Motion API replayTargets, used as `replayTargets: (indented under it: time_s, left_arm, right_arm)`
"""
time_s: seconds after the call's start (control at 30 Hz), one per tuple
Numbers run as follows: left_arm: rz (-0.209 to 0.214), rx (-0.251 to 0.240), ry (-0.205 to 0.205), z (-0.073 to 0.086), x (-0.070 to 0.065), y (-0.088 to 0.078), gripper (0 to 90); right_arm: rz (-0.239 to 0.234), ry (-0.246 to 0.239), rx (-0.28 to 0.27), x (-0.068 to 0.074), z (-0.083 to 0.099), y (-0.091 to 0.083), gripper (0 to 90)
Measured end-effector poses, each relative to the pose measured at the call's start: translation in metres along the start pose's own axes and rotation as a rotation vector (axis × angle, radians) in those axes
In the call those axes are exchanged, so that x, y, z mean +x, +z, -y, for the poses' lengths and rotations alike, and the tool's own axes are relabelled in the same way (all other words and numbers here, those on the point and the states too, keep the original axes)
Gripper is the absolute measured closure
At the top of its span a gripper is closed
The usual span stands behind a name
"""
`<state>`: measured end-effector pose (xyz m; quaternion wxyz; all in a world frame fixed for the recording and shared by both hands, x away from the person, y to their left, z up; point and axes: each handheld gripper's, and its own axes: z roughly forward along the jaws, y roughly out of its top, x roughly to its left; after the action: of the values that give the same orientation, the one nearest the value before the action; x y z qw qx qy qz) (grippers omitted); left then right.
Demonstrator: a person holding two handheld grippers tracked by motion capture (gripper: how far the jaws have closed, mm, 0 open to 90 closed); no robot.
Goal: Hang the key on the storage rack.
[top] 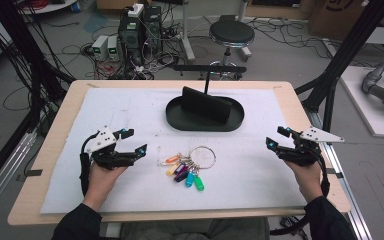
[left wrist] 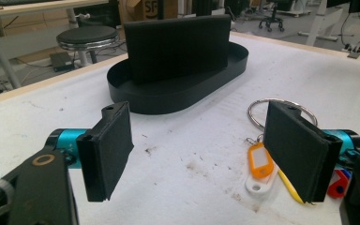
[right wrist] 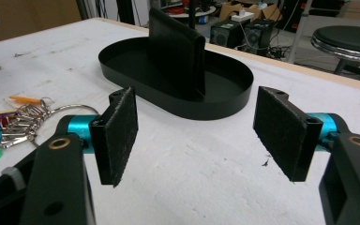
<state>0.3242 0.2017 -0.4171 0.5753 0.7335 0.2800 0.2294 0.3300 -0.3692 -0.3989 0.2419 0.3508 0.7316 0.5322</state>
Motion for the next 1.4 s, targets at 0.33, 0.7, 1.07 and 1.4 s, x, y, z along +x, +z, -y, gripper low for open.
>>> replayTargets:
  time_s: [0.33,0.7,1.07,1.4]
  left_arm:
    - [-0.019,0.012,-0.010,0.003,-0.002,-0.006,24.2]
    - [-0.024,0.022,-0.012,0.006,-0.004,-0.014,24.4]
    - [-0.027,0.033,-0.012,0.008,-0.006,-0.017,24.5]
    - [-0.029,0.035,-0.012,0.009,-0.006,-0.020,24.5]
  right_arm:
    - [-0.072,-0.003,0.045,0.018,-0.004,0.032,41.3]
    - [-0.137,-0.013,0.097,0.039,-0.006,0.065,46.3]
    - [-0.172,-0.035,0.185,0.060,-0.003,0.098,52.5]
    - [-0.203,-0.056,0.262,0.079,-0.001,0.124,55.9]
